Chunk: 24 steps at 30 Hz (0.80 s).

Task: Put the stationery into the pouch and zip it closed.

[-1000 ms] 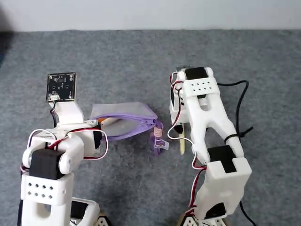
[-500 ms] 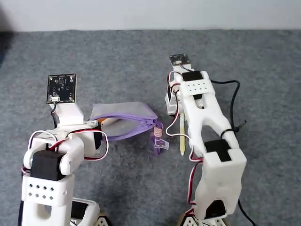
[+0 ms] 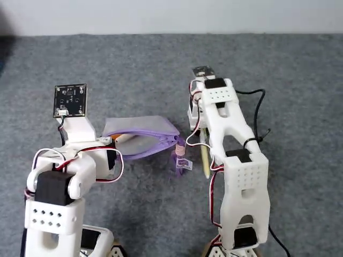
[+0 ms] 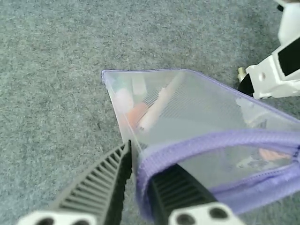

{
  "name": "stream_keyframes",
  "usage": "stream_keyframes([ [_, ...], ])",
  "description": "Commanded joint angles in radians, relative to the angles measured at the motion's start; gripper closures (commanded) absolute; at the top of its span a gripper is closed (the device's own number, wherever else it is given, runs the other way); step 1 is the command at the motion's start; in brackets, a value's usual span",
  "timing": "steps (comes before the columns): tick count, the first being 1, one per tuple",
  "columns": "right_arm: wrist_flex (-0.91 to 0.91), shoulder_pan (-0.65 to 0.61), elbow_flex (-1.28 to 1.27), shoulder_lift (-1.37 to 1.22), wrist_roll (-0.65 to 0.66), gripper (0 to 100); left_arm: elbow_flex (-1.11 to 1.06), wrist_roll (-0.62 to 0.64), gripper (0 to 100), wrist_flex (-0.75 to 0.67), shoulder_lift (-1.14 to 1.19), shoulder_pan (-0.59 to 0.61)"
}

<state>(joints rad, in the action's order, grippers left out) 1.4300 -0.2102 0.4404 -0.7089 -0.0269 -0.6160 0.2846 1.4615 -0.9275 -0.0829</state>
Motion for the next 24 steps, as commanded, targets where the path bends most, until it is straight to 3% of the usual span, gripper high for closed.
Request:
stream_keyframes([
  [1,0.093,0.001,0.106,0.019,0.006,99.0,-0.001,0.011,99,-0.021,0.009,-0.008],
  [9,0.366,-0.005,0.117,0.202,0.005,99.1,0.065,0.011,99,-0.015,0.015,-0.006],
  [20,0.357,-0.127,-0.307,0.901,-0.003,99.1,0.085,0.011,99,-0.021,0.018,-0.006],
  [24,0.249,-0.176,-0.405,1.133,-0.104,99.1,0.087,0.011,99,-0.021,0.018,-0.006],
])
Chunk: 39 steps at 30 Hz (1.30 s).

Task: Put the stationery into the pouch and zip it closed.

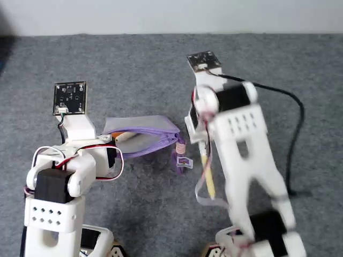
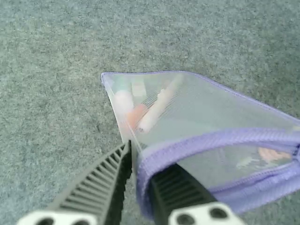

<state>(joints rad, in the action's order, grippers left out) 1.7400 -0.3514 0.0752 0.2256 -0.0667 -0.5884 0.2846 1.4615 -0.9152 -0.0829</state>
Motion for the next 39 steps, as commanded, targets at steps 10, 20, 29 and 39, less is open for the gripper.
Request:
stream_keyframes([
  [10,-0.506,-0.277,-0.285,0.634,-0.115,99.1,0.059,0.012,99,-0.061,0.006,-0.003],
  [20,-1.053,-0.389,-0.583,0.748,0.121,99.1,0.054,0.012,99,-0.037,0.005,0.000],
  [29,-1.285,-0.403,-0.611,0.748,0.259,99.1,0.053,0.012,99,-0.017,0.005,0.000],
  [39,-1.319,-0.461,-0.713,0.748,0.293,99.1,0.051,0.012,99,-0.020,0.005,0.000],
])
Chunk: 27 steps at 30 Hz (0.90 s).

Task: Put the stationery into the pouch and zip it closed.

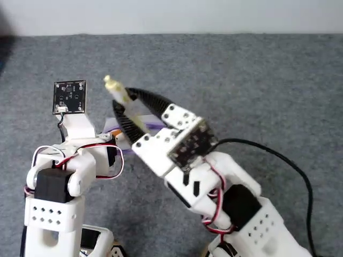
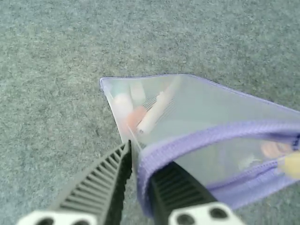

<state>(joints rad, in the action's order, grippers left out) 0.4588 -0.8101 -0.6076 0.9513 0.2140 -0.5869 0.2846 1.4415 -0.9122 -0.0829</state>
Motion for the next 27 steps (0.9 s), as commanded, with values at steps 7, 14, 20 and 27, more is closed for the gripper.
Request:
stream_keyframes([
  [7,-0.070,0.030,-0.155,0.031,0.094,99.1,0.050,0.012,99,0.000,0.002,0.000],
  [14,-0.067,0.142,-0.235,0.031,0.253,99.1,0.050,0.012,99,0.005,0.002,0.002],
  [20,0.039,0.130,-0.235,0.031,0.267,98.9,0.050,0.012,99,0.000,0.002,0.002],
  [27,0.229,0.105,-0.224,0.076,0.262,97.1,0.050,0.012,99,0.002,0.002,0.002],
])
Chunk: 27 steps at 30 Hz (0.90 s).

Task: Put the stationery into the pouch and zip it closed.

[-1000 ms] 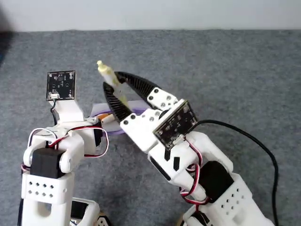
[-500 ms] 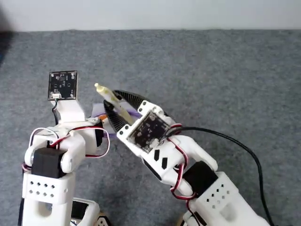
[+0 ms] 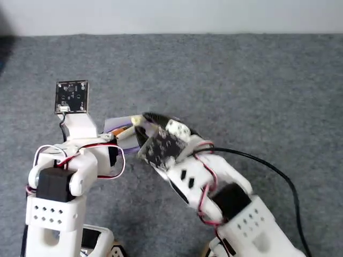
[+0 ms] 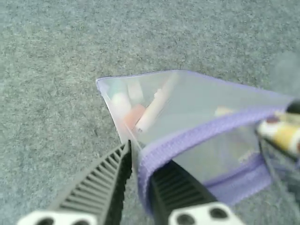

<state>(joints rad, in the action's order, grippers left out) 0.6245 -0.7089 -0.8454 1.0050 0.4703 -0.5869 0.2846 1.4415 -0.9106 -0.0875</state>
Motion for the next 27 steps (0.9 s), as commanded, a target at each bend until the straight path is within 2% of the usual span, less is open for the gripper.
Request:
stream_keyframes([
  [1,0.087,0.004,0.015,0.039,0.006,94.4,0.050,0.012,99,0.000,0.000,0.006],
  [6,0.225,-0.005,0.021,0.111,0.006,73.9,0.050,0.012,99,0.000,0.000,0.006],
  [9,0.268,-0.008,0.031,0.162,0.005,71.5,0.050,0.012,99,0.000,0.000,0.006],
  [14,0.272,-0.008,0.083,0.209,-0.044,78.2,0.050,0.012,99,0.000,0.000,0.006],
  [19,0.272,-0.005,0.094,0.217,-0.044,99.1,0.050,0.012,99,0.000,0.000,0.006],
  [22,0.312,0.021,0.094,0.216,-0.068,96.9,0.050,0.012,99,0.000,0.000,0.006],
  [27,0.473,0.074,0.112,0.206,-0.296,99.1,0.050,0.012,99,0.005,-0.005,0.006],
])
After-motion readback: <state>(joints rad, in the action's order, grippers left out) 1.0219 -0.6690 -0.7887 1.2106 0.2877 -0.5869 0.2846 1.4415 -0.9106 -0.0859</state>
